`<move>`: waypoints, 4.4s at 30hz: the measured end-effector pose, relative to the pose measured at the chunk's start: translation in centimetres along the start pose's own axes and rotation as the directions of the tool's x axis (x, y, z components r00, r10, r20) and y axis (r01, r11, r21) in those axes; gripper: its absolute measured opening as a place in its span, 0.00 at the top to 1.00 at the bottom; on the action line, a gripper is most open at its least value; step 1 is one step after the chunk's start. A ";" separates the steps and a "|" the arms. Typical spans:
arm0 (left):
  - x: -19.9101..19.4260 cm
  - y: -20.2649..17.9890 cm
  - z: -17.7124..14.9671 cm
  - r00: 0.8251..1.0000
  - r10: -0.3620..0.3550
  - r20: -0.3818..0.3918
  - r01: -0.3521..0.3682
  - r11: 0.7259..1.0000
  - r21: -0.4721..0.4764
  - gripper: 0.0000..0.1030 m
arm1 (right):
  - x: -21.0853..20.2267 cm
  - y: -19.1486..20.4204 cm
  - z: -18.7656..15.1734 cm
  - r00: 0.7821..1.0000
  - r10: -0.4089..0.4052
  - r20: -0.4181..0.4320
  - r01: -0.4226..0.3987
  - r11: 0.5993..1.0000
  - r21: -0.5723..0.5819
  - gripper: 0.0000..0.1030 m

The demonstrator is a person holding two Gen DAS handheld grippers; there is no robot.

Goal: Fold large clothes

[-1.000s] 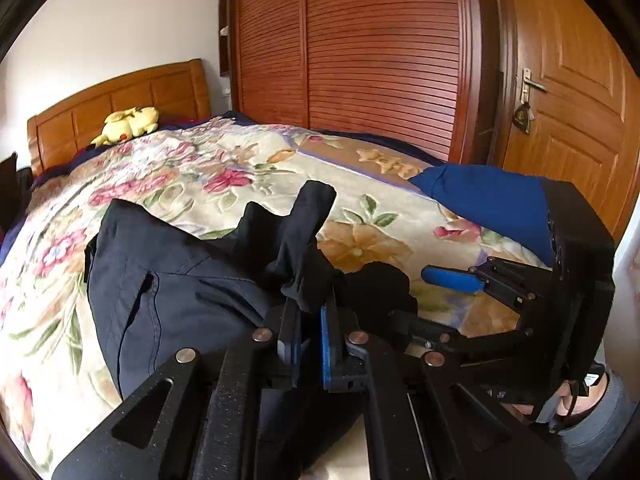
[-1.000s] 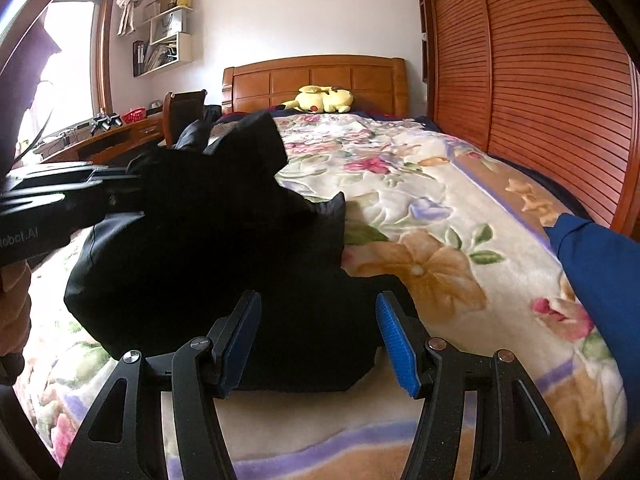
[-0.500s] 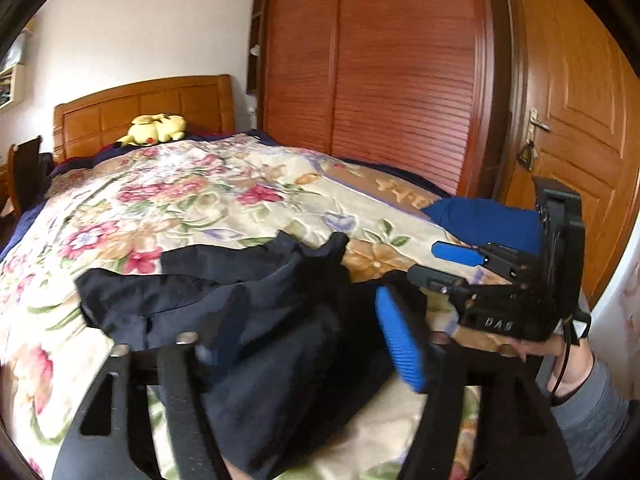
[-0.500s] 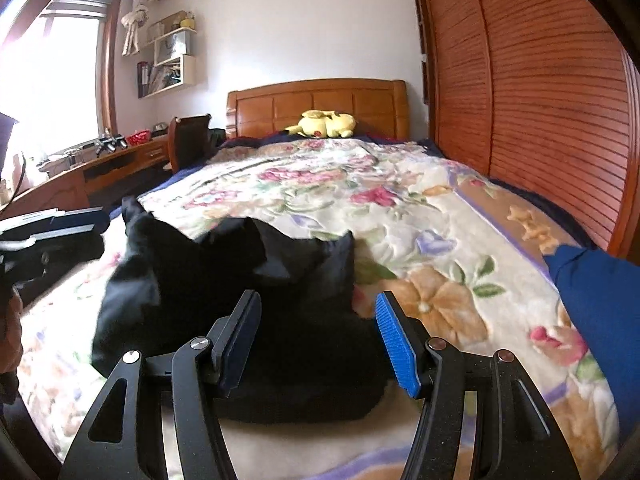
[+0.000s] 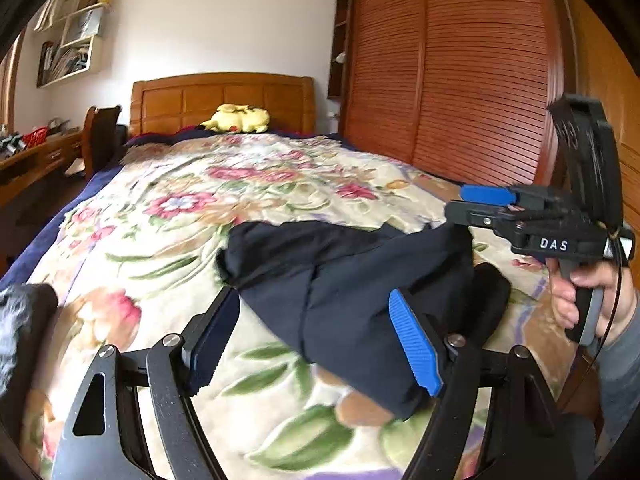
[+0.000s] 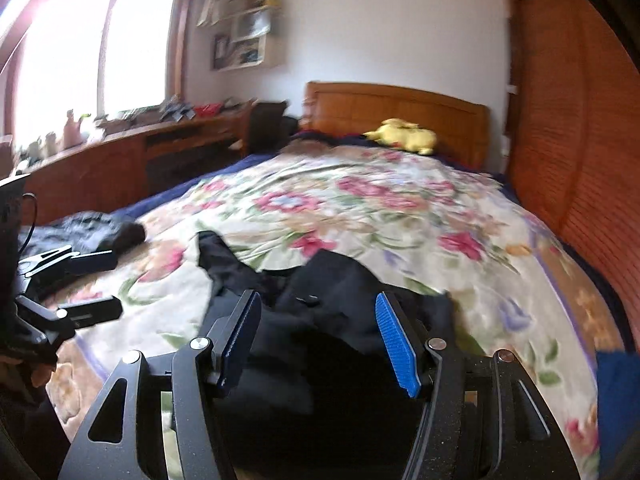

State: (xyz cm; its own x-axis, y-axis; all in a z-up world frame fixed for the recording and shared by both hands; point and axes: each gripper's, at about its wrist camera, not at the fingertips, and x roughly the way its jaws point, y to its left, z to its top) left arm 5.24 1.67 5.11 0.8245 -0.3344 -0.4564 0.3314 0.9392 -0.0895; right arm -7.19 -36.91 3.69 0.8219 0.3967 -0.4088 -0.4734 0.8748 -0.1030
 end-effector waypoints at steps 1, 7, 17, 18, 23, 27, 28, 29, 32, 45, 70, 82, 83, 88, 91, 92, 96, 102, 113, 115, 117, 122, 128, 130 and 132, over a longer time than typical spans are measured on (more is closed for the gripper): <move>0.1 0.3 -0.2 1.000 0.008 -0.003 -0.008 1.000 0.001 0.24 | 0.8 0.4 0.4 1.000 0.009 -0.021 -0.009 1.000 -0.021 0.40; 0.1 1.5 -1.0 1.000 0.024 -0.004 -0.023 1.000 0.009 0.24 | 5.0 0.5 1.3 0.986 0.033 -0.161 -0.051 0.993 -0.108 0.40; 0.1 2.2 -1.7 1.000 0.019 -0.014 -0.018 1.000 0.022 0.24 | 10.5 -0.8 2.0 0.923 0.040 -0.382 -0.116 0.977 -0.180 0.57; 0.1 2.3 -1.7 1.000 0.017 -0.015 -0.017 1.000 0.020 0.24 | 10.7 -1.0 2.1 0.919 0.047 -0.390 -0.127 0.975 -0.181 0.68; 0.2 2.2 -1.7 1.000 0.006 -0.015 -0.006 1.000 0.008 0.24 | 10.9 -1.0 2.3 0.919 0.046 -0.391 -0.135 0.970 -0.202 0.88; 0.3 2.0 -1.9 1.000 0.004 -0.017 -0.004 1.000 0.011 0.24 | 10.4 -0.2 2.1 0.930 0.022 -0.368 -0.114 0.967 -0.230 0.91; 0.4 2.0 -2.0 1.000 0.005 -0.018 -0.005 1.000 0.013 0.24 | 10.2 0.0 2.1 0.934 0.016 -0.357 -0.107 0.966 -0.235 0.91; 0.4 1.9 -2.1 1.000 0.006 -0.019 -0.006 1.000 0.015 0.24 | 9.9 0.1 1.9 0.939 0.009 -0.344 -0.096 0.967 -0.238 0.92; 0.6 1.8 -2.3 1.000 0.011 -0.025 -0.010 1.000 0.023 0.24 | 9.0 0.8 1.7 0.956 -0.021 -0.292 -0.057 0.965 -0.255 0.93; 0.8 0.1 -2.5 0.999 -0.027 -0.025 0.028 0.999 0.043 0.24 | 1.0 -7.0 1.1 0.963 -0.212 -0.168 0.193 0.974 -0.119 0.94; 1.9 -2.3 -3.0 0.997 -0.052 -0.056 0.056 0.995 0.077 0.24 | -1.1 -6.5 -7.5 0.979 -0.156 -0.134 0.168 0.983 0.078 0.47; 1.2 -1.7 -3.1 0.997 -0.057 -0.047 0.061 0.995 0.074 0.24 | 5.0 -3.5 -13.3 0.979 -0.030 -0.199 0.057 0.990 0.131 0.47; 1.1 -1.7 -3.0 0.997 -0.058 -0.043 0.061 0.995 0.073 0.24 | 5.2 -3.8 -13.5 0.980 -0.027 -0.196 0.056 0.988 0.143 0.47; 1.4 -1.6 -3.1 0.997 -0.059 -0.049 0.062 0.996 0.062 0.24 | 5.3 -3.8 -12.3 0.976 -0.046 -0.212 0.077 0.987 0.142 0.47; 1.4 -2.0 -3.2 0.997 -0.058 -0.053 0.062 0.996 0.070 0.24 | 5.3 -3.1 -10.8 0.974 -0.062 -0.217 0.091 0.988 0.125 0.47; 1.4 -2.1 -3.2 0.997 -0.059 -0.053 0.063 0.995 0.072 0.24 | 4.8 -2.9 -10.3 0.976 -0.061 -0.210 0.090 0.988 0.129 0.47; 1.5 -2.4 -3.4 0.997 -0.063 -0.055 0.067 0.995 0.080 0.24 | 3.4 -2.4 -10.3 0.982 -0.048 -0.182 0.074 0.987 0.140 0.47; 2.1 -2.7 -3.4 0.995 -0.068 -0.071 0.073 0.994 0.080 0.24 | 0.2 -4.3 -12.3 0.987 -0.081 -0.138 0.106 0.976 0.190 0.47; 4.2 -3.0 -1.9 0.994 -0.067 -0.085 0.072 0.996 0.060 0.24 | -3.7 -10.5 -16.7 0.953 -0.249 -0.173 0.286 0.929 0.237 0.47; 4.7 -3.1 -1.8 0.993 -0.066 -0.094 0.072 0.996 0.060 0.24 | -3.2 -11.0 -17.6 0.954 -0.234 -0.188 0.278 0.924 0.264 0.47; 5.1 -3.4 -1.7 0.993 -0.061 -0.099 0.067 0.995 0.068 0.24 | -2.3 -11.3 -18.2 0.957 -0.205 -0.204 0.259 0.922 0.288 0.47; 5.5 -4.1 -1.3 0.994 -0.049 -0.094 0.057 0.994 0.094 0.24 | -0.4 -11.8 -19.0 0.967 -0.146 -0.206 0.210 0.918 0.335 0.47; 5.8 -4.0 -1.7 0.994 -0.055 -0.096 0.063 0.995 0.082 0.24 | 1.8 -12.9 -19.1 0.974 -0.096 -0.206 0.174 0.898 0.404 0.47; 6.0 -4.0 -1.9 0.993 -0.055 -0.102 0.063 0.995 0.083 0.24 | 2.6 -13.2 -18.8 0.976 -0.075 -0.206 0.157 0.894 0.420 0.47; 6.0 -4.0 -2.0 0.993 -0.055 -0.104 0.064 0.995 0.083 0.24 | 3.7 -13.1 -18.8 0.973 -0.056 -0.223 0.147 0.898 0.416 0.47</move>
State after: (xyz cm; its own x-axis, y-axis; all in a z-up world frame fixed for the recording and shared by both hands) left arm 7.97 -3.99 0.92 0.7530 -0.3756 -0.5403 0.4201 0.9064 -0.0446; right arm -3.87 -52.09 -13.49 0.7556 0.2753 -0.5943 -0.1729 0.9590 0.2245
